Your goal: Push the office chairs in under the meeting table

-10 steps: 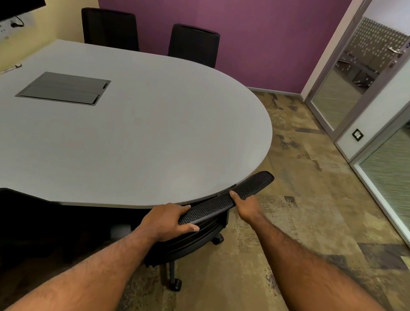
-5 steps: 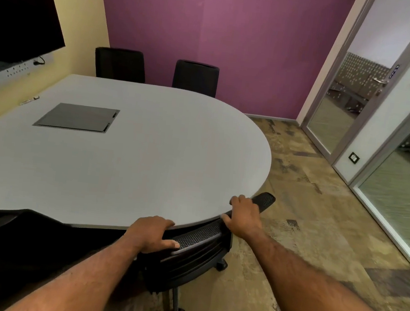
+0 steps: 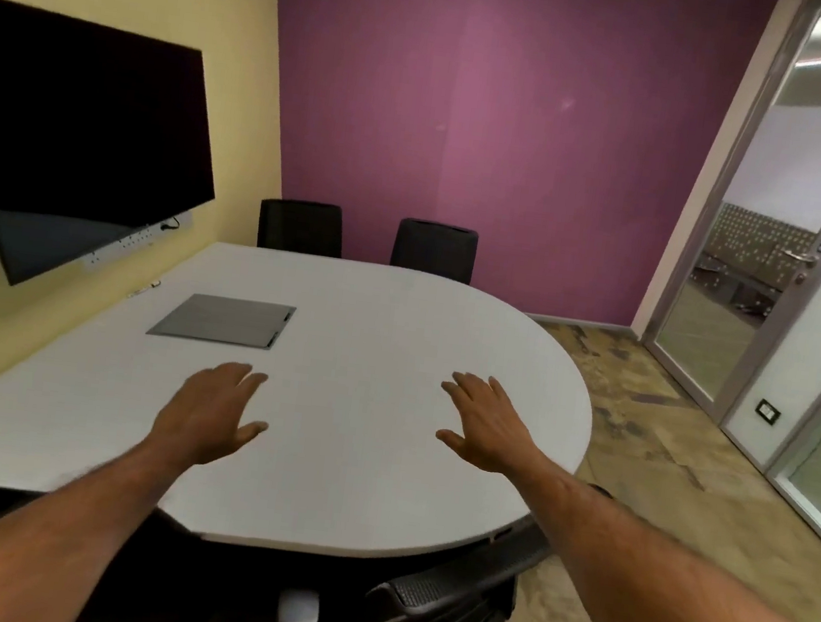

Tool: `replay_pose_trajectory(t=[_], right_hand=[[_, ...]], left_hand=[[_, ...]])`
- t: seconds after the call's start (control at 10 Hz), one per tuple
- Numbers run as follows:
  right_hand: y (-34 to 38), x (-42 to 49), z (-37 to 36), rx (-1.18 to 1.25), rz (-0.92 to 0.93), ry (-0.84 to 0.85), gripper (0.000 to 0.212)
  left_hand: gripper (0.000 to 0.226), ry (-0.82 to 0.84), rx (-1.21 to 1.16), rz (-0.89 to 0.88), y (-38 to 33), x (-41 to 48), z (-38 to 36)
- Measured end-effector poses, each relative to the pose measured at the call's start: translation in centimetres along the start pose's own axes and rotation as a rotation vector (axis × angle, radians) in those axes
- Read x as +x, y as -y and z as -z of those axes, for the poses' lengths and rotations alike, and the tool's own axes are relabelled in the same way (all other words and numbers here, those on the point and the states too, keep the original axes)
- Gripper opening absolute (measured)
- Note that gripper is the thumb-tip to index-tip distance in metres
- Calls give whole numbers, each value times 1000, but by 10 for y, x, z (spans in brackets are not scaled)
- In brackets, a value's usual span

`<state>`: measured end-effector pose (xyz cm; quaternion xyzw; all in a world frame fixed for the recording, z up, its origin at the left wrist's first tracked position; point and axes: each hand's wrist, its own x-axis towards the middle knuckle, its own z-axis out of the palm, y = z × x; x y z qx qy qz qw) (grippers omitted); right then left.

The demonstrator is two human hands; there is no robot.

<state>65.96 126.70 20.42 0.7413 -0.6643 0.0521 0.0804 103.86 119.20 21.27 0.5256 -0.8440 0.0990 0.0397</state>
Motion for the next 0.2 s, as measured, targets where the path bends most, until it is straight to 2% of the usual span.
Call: replay_pose_trajectory(t=[0.2], right_hand=[[3, 54, 88, -82, 36, -160, 76]], left_hand=[[80, -334, 102, 25, 43, 33, 94]])
